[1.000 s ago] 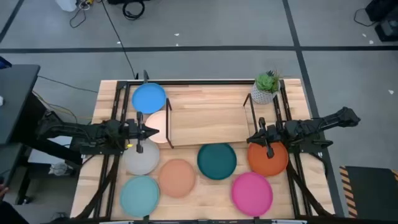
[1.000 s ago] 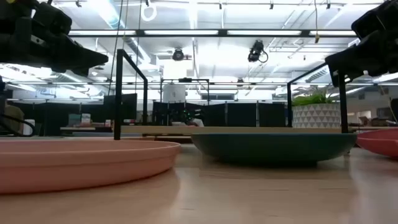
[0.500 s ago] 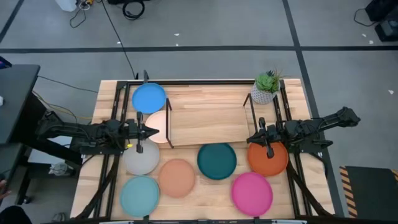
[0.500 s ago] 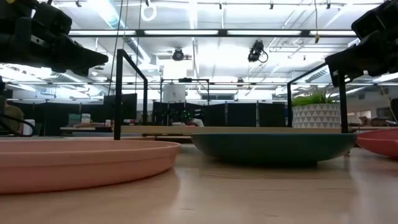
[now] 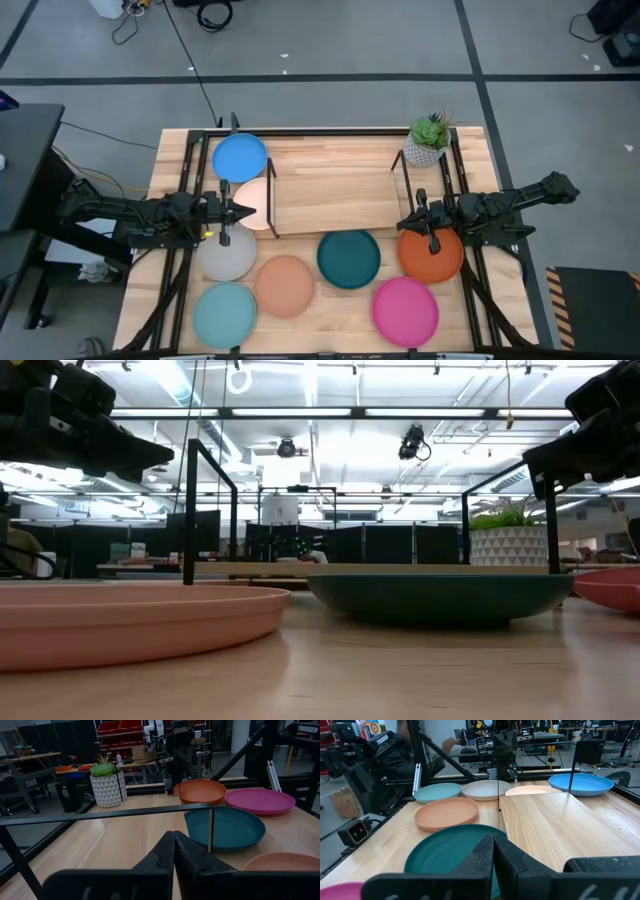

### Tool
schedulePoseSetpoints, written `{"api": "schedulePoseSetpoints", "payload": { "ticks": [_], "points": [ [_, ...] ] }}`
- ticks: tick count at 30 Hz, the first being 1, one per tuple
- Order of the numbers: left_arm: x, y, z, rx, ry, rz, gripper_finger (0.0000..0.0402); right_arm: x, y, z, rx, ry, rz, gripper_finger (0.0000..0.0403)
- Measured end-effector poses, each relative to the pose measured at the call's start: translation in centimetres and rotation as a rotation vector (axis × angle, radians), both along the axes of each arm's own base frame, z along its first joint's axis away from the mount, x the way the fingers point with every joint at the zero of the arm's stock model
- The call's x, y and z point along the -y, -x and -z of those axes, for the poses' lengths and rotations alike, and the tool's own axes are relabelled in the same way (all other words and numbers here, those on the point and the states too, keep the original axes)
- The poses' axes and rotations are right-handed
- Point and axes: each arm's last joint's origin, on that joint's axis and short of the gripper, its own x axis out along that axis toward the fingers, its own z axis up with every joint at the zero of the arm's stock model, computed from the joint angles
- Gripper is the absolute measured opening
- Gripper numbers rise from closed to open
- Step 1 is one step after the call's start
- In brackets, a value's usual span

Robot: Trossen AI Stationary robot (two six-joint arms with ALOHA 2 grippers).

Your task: Place and stack plates onto a shelf

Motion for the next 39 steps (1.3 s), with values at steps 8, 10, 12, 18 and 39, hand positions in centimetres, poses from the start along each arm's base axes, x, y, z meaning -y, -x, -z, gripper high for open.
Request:
{"api": "schedulePoseSetpoints", "payload": {
  "ticks": [8,10,12,18,39],
  "points": [
    [0.00,0.00,0.00,0.000,0.000,0.000,0.0011,0.00,0.00,0.01,0.000,0.000,0.000,0.0018],
    [0.00,0.00,0.00,0.000,0.000,0.000,0.0011,0.00,0.00,0.01,0.000,0.000,0.000,0.0018],
    [0.00,0.00,0.01,0.000,0.000,0.000,0.0011,0.00,0.00,0.00,0.000,0.000,0.000,0.0018],
    [0.00,0.00,-0.01,0.000,0.000,0.000,0.0011,0.00,0.00,0.00,0.000,0.000,0.000,0.0018],
    [0.00,0.00,-0.17,0.019,0.014,0.000,0.0011,0.00,0.00,0.02,-0.001,0.000,0.000,0.0018]
  ]
}}
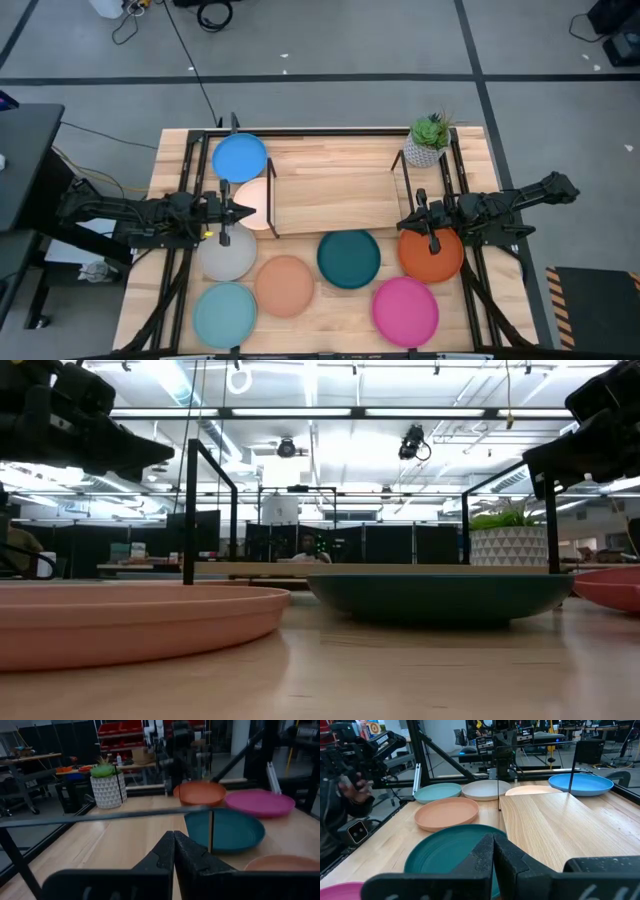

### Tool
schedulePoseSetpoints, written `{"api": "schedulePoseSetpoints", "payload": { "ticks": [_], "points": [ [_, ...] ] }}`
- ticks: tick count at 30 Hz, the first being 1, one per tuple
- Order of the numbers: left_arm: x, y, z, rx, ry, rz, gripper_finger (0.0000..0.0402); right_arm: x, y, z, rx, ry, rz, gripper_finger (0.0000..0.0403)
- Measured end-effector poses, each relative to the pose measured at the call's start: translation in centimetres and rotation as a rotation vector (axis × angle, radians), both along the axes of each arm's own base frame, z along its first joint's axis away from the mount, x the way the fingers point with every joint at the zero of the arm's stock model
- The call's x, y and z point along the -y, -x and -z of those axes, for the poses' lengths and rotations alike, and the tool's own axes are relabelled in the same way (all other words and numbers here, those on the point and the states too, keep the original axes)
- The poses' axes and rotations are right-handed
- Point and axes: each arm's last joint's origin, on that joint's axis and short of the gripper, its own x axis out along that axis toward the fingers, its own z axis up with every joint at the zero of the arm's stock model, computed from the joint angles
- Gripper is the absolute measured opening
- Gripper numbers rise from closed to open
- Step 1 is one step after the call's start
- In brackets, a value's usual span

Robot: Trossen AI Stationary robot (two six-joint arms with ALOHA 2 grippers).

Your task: Place and stack plates onto a shelf

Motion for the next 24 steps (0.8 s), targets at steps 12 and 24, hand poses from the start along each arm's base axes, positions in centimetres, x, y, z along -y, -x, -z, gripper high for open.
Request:
{"api": "schedulePoseSetpoints", "payload": {
  "ticks": [12,24],
  "points": [
    [0.0,0.2,-1.9,0.217,0.194,0.015,0.0011,0.2,-0.1,-1.2,0.137,0.194,0.052,0.0018],
    [-0.1,0.5,-3.1,0.347,0.210,0.022,0.0011,0.4,0.3,-3.7,0.370,-0.102,0.099,0.0018]
  ]
}}
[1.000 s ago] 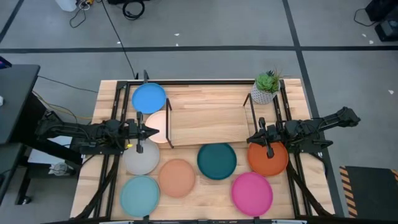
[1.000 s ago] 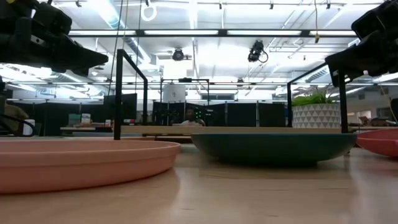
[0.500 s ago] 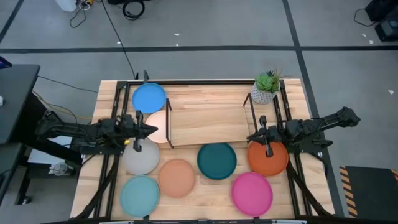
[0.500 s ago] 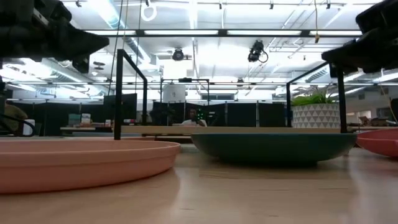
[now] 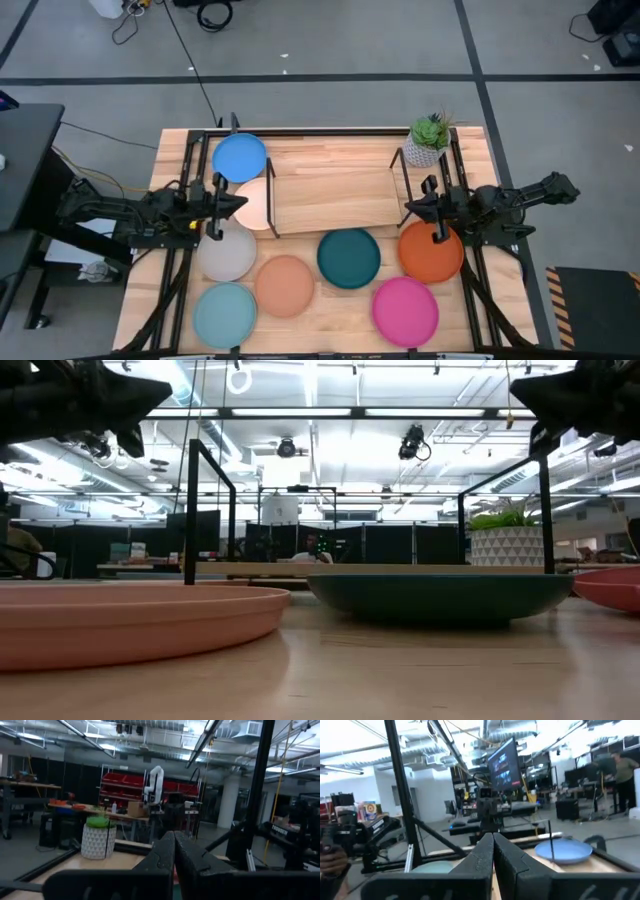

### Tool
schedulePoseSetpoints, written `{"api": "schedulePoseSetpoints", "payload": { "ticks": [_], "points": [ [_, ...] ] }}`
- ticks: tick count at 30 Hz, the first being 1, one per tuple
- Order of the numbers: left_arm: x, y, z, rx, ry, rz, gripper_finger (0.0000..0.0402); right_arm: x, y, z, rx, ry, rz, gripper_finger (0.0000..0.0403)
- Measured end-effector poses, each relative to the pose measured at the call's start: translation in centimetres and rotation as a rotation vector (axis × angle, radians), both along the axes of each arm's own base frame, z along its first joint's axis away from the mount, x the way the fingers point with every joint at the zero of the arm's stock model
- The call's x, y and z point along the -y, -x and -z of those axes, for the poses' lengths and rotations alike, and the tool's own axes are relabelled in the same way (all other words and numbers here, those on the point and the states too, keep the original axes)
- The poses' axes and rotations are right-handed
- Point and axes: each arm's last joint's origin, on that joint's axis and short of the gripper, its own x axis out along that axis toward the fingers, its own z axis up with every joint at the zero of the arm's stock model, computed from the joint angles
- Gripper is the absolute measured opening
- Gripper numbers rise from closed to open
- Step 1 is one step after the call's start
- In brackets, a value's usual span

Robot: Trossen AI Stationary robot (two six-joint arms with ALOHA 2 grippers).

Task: Place and stack plates onto a shelf
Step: Put the orange plate on the shelf

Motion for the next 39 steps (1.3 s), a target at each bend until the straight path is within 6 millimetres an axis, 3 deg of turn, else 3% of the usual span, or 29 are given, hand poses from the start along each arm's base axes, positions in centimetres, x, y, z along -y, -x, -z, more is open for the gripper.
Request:
{"api": "schedulePoseSetpoints", "payload": {
  "ticks": [6,11,16,21,27,31,39],
  "points": [
    [0.1,0.3,-0.9,0.088,0.042,0.061,0.0011,-0.4,-1.0,0.6,-0.185,-0.093,-0.089,0.0018],
    [0.2,0.2,-2.7,0.110,0.009,0.077,0.0011,-1.4,-2.4,0.2,-0.465,-0.158,-0.141,0.0016],
    [0.1,-0.3,-3.3,0.030,-0.001,0.015,0.0022,-3.1,-4.1,-0.7,-0.782,-0.135,-0.034,0.0012],
    [0.1,-1.1,-3.1,-0.059,-0.010,0.014,0.0058,-5.3,-5.7,-3.1,-0.990,-0.076,0.059,0.0012],
    [0.2,-1.7,-3.0,-0.083,-0.069,-0.003,0.0097,-6.9,-6.2,-5.1,-1.250,-0.147,0.172,0.0011],
    [0.2,-1.7,-3.2,-0.064,-0.087,-0.009,0.0108,-8.1,-6.3,-4.7,-1.473,-0.212,0.180,0.0011],
    [0.2,-1.6,-3.5,-0.036,-0.136,-0.027,0.0110,-10.5,-5.9,-1.8,-1.900,-0.296,0.079,0.0015]
  ]
}}
